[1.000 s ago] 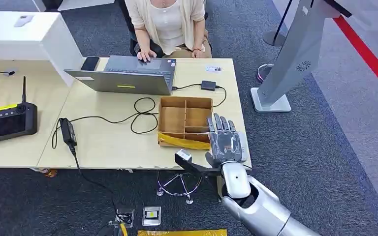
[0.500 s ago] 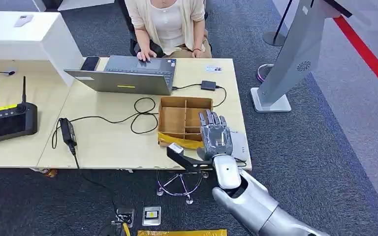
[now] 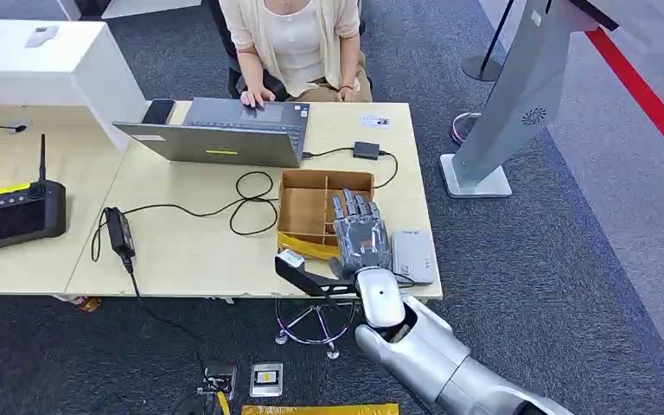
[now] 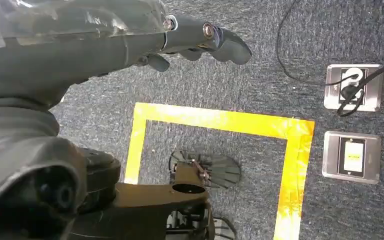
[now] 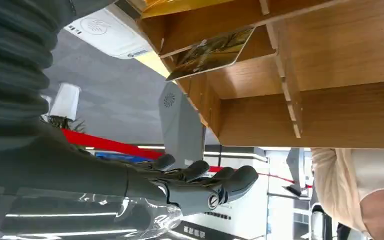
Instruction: Pass the card to the sensor for recognition and then transmit it.
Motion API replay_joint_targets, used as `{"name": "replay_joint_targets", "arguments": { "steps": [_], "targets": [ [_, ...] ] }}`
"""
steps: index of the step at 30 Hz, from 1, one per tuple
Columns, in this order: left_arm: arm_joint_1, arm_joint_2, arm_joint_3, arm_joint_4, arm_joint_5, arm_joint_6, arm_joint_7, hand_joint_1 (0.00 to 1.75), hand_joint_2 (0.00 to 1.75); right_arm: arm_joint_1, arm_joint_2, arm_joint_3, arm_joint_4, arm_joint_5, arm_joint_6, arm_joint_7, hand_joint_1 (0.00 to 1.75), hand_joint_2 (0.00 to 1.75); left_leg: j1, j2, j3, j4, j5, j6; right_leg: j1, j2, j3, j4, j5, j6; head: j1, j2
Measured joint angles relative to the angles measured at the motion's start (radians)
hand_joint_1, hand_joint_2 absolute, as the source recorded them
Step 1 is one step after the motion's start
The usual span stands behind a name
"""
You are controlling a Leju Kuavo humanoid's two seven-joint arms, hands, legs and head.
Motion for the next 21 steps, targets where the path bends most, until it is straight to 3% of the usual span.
{"name": "replay_joint_targets", "arguments": {
  "steps": [21],
  "targets": [
    [0.001,-0.004,0.008,0.000,0.000,-0.005,0.002,0.00,0.00,-0.039,0.034,0.025,0.075,0.007,0.024,0.003,0.00,1.75,0.000,0.000,0.000,0.000,0.000,0.000,0.000,0.000,0.000,0.000,0.000,0.000,0.000,0.000]
  ]
}}
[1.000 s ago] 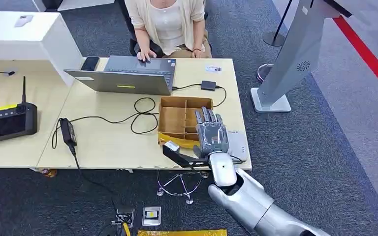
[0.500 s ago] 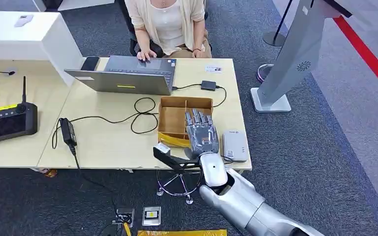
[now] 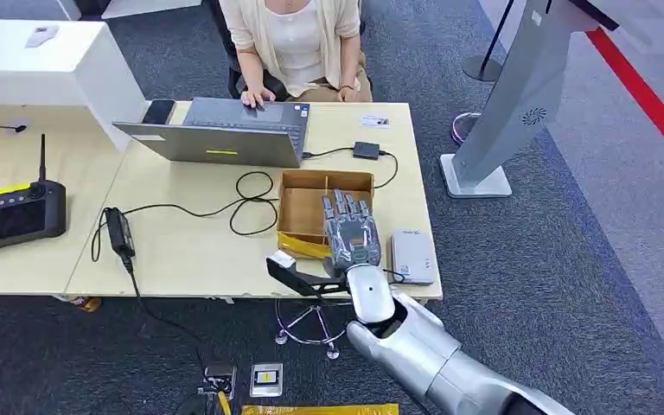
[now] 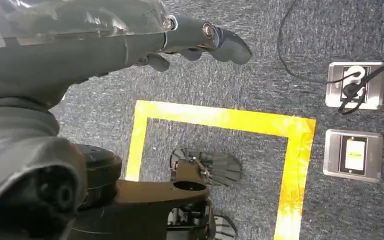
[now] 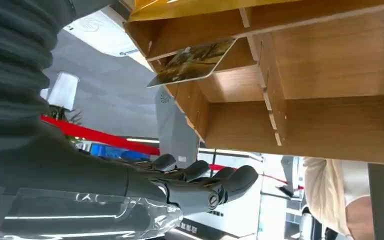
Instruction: Pass the card to the sensor for recognition and then transmit it.
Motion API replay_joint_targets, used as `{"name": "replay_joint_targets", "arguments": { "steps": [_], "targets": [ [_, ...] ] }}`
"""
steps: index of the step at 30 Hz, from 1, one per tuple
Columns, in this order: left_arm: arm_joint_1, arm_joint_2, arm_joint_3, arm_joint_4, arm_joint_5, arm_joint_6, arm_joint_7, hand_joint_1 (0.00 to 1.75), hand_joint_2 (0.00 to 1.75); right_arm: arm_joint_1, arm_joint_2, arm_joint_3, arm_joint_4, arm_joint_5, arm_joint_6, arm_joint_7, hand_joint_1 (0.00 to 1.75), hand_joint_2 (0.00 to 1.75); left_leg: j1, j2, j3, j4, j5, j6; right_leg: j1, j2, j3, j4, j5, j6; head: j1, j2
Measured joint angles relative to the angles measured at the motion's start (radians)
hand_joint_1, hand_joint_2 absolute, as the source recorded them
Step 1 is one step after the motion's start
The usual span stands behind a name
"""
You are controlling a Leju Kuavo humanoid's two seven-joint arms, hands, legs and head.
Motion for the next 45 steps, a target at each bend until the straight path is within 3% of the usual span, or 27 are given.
{"name": "replay_joint_targets", "arguments": {
  "steps": [30,45],
  "targets": [
    [0.003,0.011,0.007,0.000,-0.016,-0.008,0.009,0.00,0.00,-0.005,-0.009,0.010,-0.041,-0.008,0.106,0.063,0.00,1.75,0.000,0.000,0.000,0.000,0.000,0.000,0.000,0.000,0.000,0.000,0.000,0.000,0.000,0.000],
    [0.007,0.012,0.017,0.000,-0.018,0.007,0.009,0.00,0.00,-0.004,-0.009,-0.020,-0.071,0.011,0.087,0.073,0.00,1.75,0.000,0.000,0.000,0.000,0.000,0.000,0.000,0.000,0.000,0.000,0.000,0.000,0.000,0.000]
  ]
}}
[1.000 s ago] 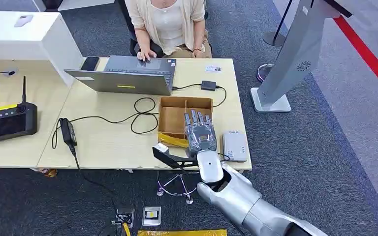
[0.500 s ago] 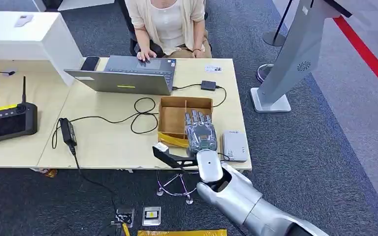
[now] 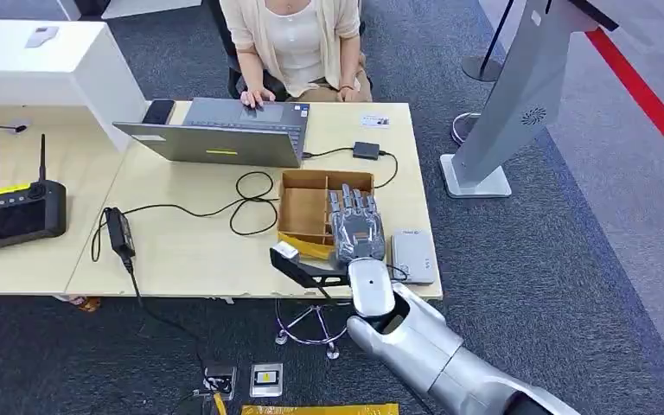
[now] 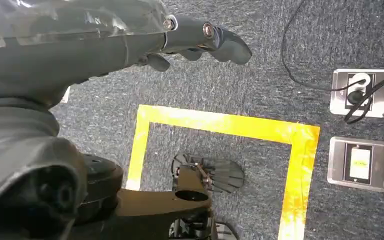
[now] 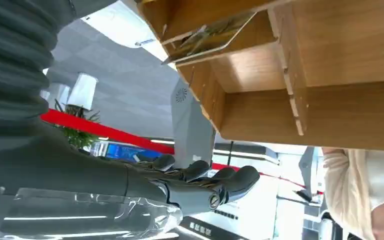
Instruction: Pass the card to the sensor for recognition and then transmit it.
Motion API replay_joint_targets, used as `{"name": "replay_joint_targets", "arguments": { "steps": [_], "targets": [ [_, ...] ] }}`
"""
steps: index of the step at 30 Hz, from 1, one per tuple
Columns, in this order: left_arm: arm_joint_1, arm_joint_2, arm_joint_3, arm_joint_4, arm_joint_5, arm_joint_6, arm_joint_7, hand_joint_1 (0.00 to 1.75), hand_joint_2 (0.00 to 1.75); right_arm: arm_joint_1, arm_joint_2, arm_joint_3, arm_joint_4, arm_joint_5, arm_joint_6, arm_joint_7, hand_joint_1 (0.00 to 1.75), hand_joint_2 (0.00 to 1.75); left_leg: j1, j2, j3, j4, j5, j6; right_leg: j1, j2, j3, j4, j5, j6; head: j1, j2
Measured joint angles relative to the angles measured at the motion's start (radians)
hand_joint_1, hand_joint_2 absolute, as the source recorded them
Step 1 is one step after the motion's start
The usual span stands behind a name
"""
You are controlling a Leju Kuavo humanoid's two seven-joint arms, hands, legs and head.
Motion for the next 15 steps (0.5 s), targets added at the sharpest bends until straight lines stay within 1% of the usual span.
{"name": "replay_joint_targets", "arguments": {
  "steps": [15],
  "targets": [
    [0.001,0.001,0.008,0.000,0.000,0.000,0.000,0.00,0.00,0.018,0.018,-0.037,-0.008,0.039,0.034,0.000,0.00,1.75,0.000,0.000,0.000,0.000,0.000,0.000,0.000,0.000,0.000,0.000,0.000,0.000,0.000,0.000]
  ]
}}
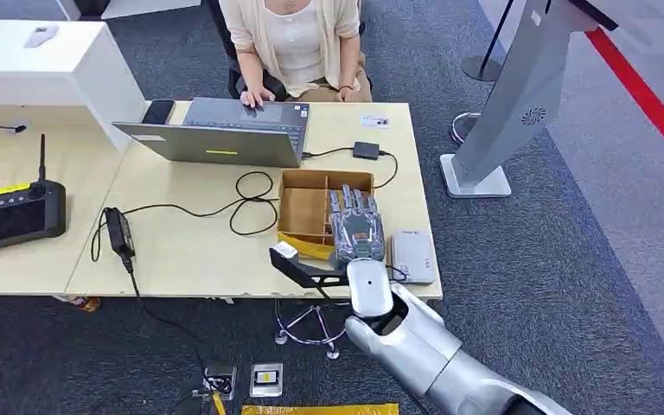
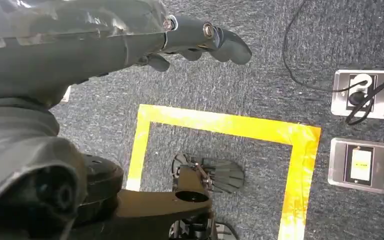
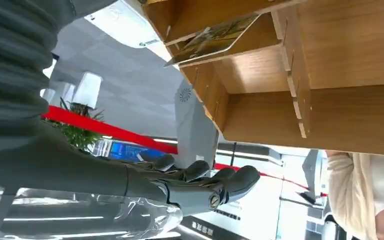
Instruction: Pass the card to the sensor for recognition and then transmit it.
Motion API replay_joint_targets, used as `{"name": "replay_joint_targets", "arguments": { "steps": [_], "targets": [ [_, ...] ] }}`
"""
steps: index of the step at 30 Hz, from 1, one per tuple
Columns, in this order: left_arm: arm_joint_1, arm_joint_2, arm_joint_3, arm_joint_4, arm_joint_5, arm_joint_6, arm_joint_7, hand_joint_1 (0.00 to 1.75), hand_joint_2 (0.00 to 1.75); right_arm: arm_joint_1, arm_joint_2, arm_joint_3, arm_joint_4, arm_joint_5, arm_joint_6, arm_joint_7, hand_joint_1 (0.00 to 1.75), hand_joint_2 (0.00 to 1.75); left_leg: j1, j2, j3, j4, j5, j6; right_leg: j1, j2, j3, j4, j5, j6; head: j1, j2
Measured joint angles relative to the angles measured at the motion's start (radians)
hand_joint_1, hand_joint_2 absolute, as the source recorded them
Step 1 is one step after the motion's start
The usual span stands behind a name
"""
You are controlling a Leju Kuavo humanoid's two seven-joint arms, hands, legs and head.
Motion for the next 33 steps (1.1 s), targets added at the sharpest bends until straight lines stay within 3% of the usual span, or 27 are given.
{"name": "replay_joint_targets", "arguments": {
  "steps": [15,25,33],
  "targets": [
    [0.005,0.000,0.009,0.000,-0.003,0.004,0.000,0.00,0.00,0.004,0.010,-0.031,0.000,0.001,0.020,0.000,0.00,1.75,0.000,0.000,0.000,0.000,0.000,0.000,0.000,0.000,0.000,0.000,0.000,0.000,0.000,0.000],
    [0.006,0.000,0.022,0.000,-0.011,0.009,0.000,0.00,0.00,0.026,0.032,-0.170,0.001,0.040,-0.037,0.001,0.00,1.75,0.000,0.000,0.000,0.000,0.000,0.000,0.000,0.000,0.000,0.000,0.000,0.000,0.000,0.000],
    [0.007,0.000,0.024,0.000,-0.013,0.014,0.000,0.00,0.00,0.049,0.041,-0.220,0.001,0.040,-0.050,0.001,0.00,1.75,0.000,0.000,0.000,0.000,0.000,0.000,0.000,0.000,0.000,0.000,0.000,0.000,0.000,0.000]
  ]
}}
